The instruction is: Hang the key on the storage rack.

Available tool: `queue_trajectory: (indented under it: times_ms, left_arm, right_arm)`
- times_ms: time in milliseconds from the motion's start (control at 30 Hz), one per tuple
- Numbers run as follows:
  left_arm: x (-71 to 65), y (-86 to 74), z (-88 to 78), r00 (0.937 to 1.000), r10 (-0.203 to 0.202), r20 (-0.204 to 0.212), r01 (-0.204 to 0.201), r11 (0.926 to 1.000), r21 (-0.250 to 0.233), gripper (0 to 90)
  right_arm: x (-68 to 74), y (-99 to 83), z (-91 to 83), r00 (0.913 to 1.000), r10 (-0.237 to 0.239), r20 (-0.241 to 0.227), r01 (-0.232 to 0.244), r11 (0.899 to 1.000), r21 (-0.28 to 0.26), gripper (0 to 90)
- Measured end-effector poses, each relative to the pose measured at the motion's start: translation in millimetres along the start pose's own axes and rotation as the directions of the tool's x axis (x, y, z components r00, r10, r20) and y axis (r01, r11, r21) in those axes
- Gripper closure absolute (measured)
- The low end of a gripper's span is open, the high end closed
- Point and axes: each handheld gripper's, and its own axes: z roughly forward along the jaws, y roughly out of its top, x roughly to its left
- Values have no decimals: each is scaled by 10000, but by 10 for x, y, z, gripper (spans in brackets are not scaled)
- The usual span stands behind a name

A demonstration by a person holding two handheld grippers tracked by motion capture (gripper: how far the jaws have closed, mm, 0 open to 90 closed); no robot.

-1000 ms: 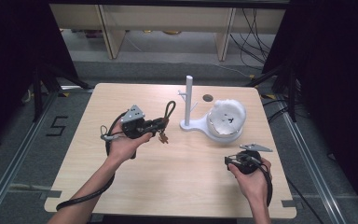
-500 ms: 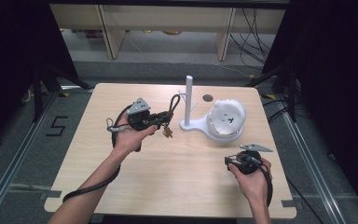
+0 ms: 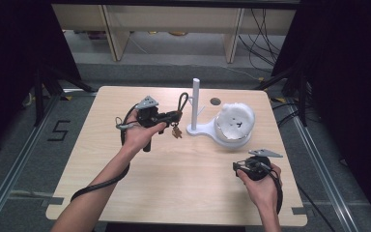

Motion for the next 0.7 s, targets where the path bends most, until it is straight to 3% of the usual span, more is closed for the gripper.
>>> queue_trajectory:
  times_ms: [67,267,333,533,600,700]
  left_arm:
    - [14,3,15,9999,-125,17,125,9999,-2,787]
    - [57,9,59,9973,-695,228,695,9976,17,786]
    - [73,5,72,9953,-916,326,916,9958,-5,785]
    - [116,0,100,9875,-1498,498,1499,9887,26,784]
    - [127,0,109,9841,-1687,553,1687,9857,36,783]
    - [140,0,122,9819,-1801,577,1801,9836,55,783]
  right_arm:
    - [-3,0,5,9998,-21,206,21,10000,-26,496]
    - [13,1,4,9998,188,9,-188,9998,-62,496]
    - [-8,-7,12,9999,-16,-118,15,10000,-97,496]
    - [-4,-7,6,10000,-37,-19,37,10000,-28,496]
    - [14,-5,10,9998,199,-1,-199,9997,-101,496]
    - [4,-8,10,9999,110,6,-109,9998,-151,496]
